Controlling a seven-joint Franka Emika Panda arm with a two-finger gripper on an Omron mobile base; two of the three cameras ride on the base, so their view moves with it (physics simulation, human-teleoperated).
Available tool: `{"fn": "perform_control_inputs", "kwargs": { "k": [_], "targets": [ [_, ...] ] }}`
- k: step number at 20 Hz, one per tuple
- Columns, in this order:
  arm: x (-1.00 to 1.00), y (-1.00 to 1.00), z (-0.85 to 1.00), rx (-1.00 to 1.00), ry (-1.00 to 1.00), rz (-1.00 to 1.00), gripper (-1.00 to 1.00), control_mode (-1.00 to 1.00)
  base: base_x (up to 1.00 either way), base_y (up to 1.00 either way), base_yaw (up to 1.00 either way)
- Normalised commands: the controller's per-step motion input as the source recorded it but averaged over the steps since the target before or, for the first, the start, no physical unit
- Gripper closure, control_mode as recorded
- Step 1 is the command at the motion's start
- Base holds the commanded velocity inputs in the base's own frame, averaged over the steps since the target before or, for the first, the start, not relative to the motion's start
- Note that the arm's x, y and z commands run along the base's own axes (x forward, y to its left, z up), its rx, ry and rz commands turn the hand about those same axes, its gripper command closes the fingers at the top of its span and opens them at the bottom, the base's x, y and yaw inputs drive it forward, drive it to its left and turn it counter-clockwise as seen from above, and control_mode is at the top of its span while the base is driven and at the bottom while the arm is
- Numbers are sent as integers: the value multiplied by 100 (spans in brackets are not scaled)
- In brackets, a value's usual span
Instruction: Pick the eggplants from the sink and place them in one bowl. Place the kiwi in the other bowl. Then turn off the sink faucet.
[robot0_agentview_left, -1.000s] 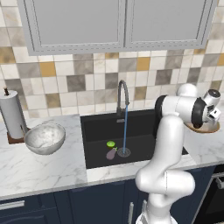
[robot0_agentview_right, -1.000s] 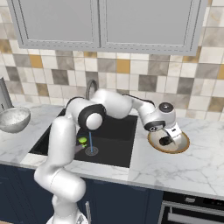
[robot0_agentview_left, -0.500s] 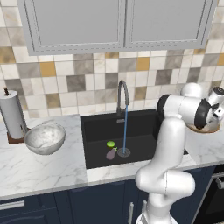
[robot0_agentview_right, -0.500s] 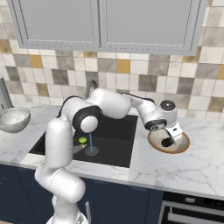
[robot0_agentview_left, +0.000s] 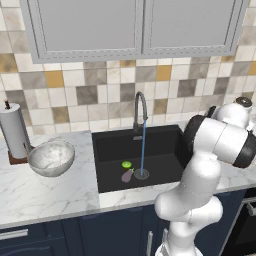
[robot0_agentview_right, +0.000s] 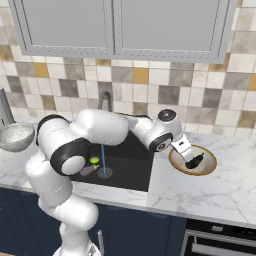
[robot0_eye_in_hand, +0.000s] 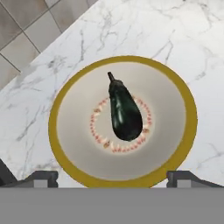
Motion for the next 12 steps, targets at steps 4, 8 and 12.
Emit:
{"fn": "perform_control_inputs", "kwargs": {
  "k": [4, 8, 12],
  "targets": [
    [-18, 65, 74, 0, 1, 0, -100, -100, 0, 0, 0],
    [-17, 58, 44, 0, 15, 3, -100, -100, 0, 0, 0],
    [-23, 76, 23, 0, 20, 9, -100, -100, 0, 0, 0]
  ]
}}
